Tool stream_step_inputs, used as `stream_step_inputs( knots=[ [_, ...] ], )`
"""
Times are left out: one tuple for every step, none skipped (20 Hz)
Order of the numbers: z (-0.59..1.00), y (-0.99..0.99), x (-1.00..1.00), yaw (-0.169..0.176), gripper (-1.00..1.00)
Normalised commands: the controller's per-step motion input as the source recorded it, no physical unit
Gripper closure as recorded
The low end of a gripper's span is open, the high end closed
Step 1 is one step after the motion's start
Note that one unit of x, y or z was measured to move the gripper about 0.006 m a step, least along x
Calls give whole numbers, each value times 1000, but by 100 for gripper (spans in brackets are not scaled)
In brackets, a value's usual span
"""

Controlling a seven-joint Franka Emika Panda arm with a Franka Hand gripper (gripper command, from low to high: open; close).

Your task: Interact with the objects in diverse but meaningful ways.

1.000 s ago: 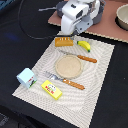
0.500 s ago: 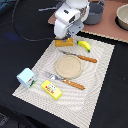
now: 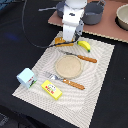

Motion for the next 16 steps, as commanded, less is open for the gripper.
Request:
stream_step_inputs(
  knots=[
    [-266, -177, -317, 48, -100],
    [-289, -191, -369, 59, -100],
    [-309, -200, -431, 73, -100],
    [-306, -203, -486, 101, -100],
    [-277, -200, -517, 118, -100],
    [-283, -191, -546, 124, -100],
    [-286, -183, -546, 122, -100],
    [-289, -171, -534, 120, -100],
    [-286, -166, -531, 118, -100],
    [-289, -143, -534, 117, -100],
    [-286, -137, -540, 123, -100],
    [-260, -126, -540, 131, -100],
    [-260, -120, -540, 131, -100],
    [-249, -114, -514, 130, -100],
    [-249, -86, -489, 126, -100],
    [-234, -71, -451, 124, -100]
  ],
)
